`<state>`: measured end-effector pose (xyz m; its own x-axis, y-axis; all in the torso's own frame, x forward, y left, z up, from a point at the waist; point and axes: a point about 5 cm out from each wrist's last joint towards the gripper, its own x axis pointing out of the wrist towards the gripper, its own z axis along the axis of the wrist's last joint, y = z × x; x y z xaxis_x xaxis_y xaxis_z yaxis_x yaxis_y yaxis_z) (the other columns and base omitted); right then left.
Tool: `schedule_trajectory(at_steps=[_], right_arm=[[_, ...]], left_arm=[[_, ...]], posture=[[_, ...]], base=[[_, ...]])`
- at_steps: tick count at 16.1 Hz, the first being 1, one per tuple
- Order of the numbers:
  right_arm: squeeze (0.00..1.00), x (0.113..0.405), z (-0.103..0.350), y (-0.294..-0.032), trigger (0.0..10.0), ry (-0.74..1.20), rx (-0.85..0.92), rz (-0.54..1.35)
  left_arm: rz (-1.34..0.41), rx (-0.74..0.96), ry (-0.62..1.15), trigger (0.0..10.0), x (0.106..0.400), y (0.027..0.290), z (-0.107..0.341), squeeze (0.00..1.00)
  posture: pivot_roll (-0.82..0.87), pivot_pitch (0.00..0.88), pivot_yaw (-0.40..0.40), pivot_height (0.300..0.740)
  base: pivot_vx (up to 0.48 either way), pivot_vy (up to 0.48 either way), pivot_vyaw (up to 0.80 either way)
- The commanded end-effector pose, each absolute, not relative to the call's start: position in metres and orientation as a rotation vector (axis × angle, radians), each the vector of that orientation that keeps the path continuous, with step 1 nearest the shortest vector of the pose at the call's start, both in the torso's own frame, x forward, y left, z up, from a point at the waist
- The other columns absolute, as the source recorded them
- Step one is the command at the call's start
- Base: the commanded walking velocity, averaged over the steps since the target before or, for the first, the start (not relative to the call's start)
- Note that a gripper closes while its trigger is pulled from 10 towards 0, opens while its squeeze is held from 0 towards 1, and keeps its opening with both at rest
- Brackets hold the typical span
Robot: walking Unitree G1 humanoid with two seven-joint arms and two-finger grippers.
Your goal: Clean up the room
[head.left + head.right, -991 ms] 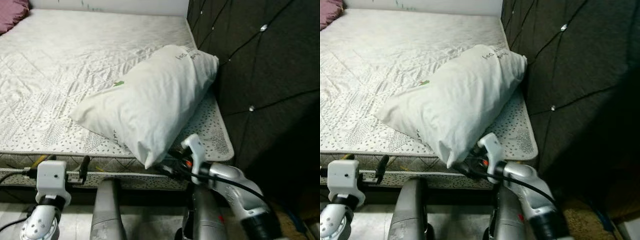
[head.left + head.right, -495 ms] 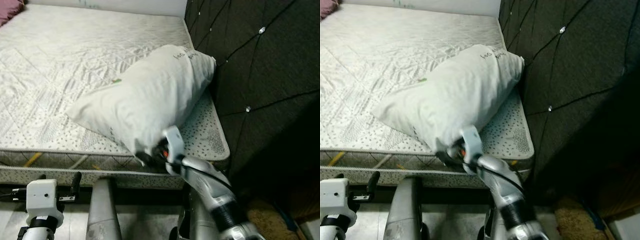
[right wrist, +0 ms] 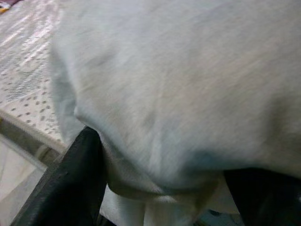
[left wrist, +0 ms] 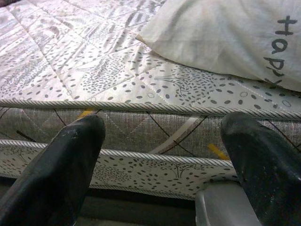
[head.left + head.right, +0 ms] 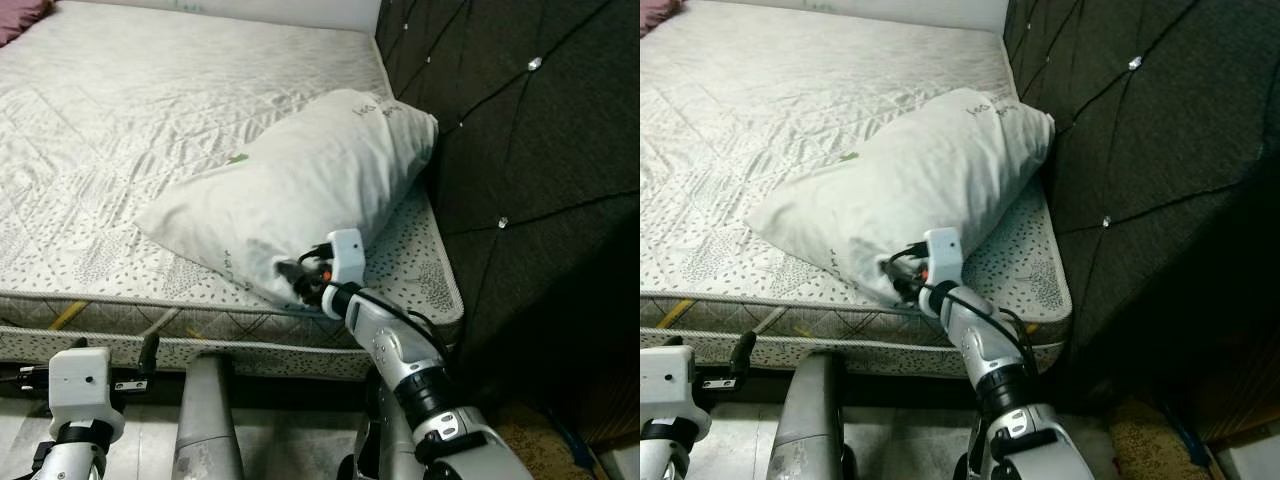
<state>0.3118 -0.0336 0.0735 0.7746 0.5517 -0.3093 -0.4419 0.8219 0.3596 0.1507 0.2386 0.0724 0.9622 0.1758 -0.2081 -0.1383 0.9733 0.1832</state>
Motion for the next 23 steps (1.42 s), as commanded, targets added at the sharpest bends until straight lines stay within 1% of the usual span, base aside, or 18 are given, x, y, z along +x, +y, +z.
schedule_trajectory(at_steps=[1, 3, 7, 9, 10, 11, 14, 15, 16, 17, 19, 21, 22, 23], right_arm=[[0.0, 0.325, 0.086, -0.04, 0.0, 0.357, 0.317, 0.463], [0.0, 0.329, 0.084, -0.045, 0.0, 0.366, 0.372, 0.389], [0.0, 0.332, 0.085, -0.054, 0.0, 0.324, 0.38, 0.356], [0.0, 0.338, 0.086, -0.071, 0.0, 0.303, 0.37, 0.295], [0.0, 0.341, 0.09, -0.075, 0.0, 0.279, 0.337, 0.296], [0.0, 0.346, 0.097, -0.084, 0.0, 0.219, 0.233, 0.292], [0.0, 0.356, 0.101, -0.107, 0.0, 0.209, 0.234, 0.219], [0.0, 0.36, 0.105, -0.119, 0.0, 0.187, 0.219, 0.178], [0.0, 0.366, 0.11, -0.141, 0.0, 0.162, 0.109, 0.093], [0.0, 0.369, 0.114, -0.154, 0.0, 0.142, 0.075, 0.044], [0.0, 0.376, 0.134, -0.206, 0.0, 0.082, 0.02, -0.139], [0.0, 0.372, 0.143, -0.243, 0.0, 0.05, -0.025, -0.252], [0.0, 0.365, 0.147, -0.265, 0.0, 0.033, -0.095, -0.321], [0.0, 0.36, 0.15, -0.277, 0.0, 0.014, -0.155, -0.353]], left_arm=[[0.15, 0.185, 0.231, 10.0, 0.152, 0.242, 0.073, 0.0], [0.143, 0.197, 0.224, 10.0, 0.157, 0.246, 0.073, 0.0], [0.131, 0.198, 0.197, 10.0, 0.171, 0.24, 0.075, 0.0], [0.132, 0.189, 0.186, 10.0, 0.179, 0.236, 0.074, 0.0], [0.132, 0.195, 0.179, 10.0, 0.182, 0.234, 0.074, 0.0], [0.115, 0.195, 0.163, 10.0, 0.186, 0.231, 0.075, 0.0], [0.111, 0.18, 0.151, 10.0, 0.197, 0.227, 0.075, 0.0], [0.11, 0.176, 0.138, 10.0, 0.202, 0.225, 0.076, 0.0], [0.108, 0.171, 0.131, 10.0, 0.206, 0.224, 0.076, 0.0], [0.103, 0.171, 0.127, 10.0, 0.209, 0.223, 0.076, 0.0], [0.085, 0.172, 0.109, 10.0, 0.217, 0.22, 0.077, 0.0], [0.083, 0.17, 0.106, 10.0, 0.22, 0.219, 0.077, 0.0], [0.082, 0.169, 0.102, 10.0, 0.221, 0.218, 0.077, 0.0], [0.082, 0.169, 0.101, 10.0, 0.221, 0.218, 0.077, 0.0]], posture=[[0.2, 0.0, -0.081, 0.528], [0.19, 0.0, -0.071, 0.528], [0.15, 0.0, -0.054, 0.528], [0.14, 0.0, -0.059, 0.528], [0.13, 0.0, -0.059, 0.528], [0.13, 0.0, -0.057, 0.528], [0.11, 0.0, -0.053, 0.528], [0.1, 0.0, -0.053, 0.528], [0.09, 0.0, -0.047, 0.528], [0.09, 0.0, -0.046, 0.528], [0.07, 0.0, -0.037, 0.528], [0.07, 0.0, -0.043, 0.528], [0.07, 0.0, -0.048, 0.528], [0.06, 0.0, -0.049, 0.528]], base=[[0.0, 0.0, 0.0], [0.0, 0.0, 0.0], [0.0, 0.0, 0.0], [0.0, 0.0, 0.0], [0.0, 0.0, 0.0], [0.0, 0.0, 0.0], [0.0, 0.0, 0.0], [0.0, 0.0, 0.0], [0.0, 0.0, 0.0], [0.0, 0.0, 0.0], [0.0, 0.0, 0.0], [0.0, 0.0, 0.0], [0.0, 0.0, 0.0], [0.0, 0.0, 0.0]])
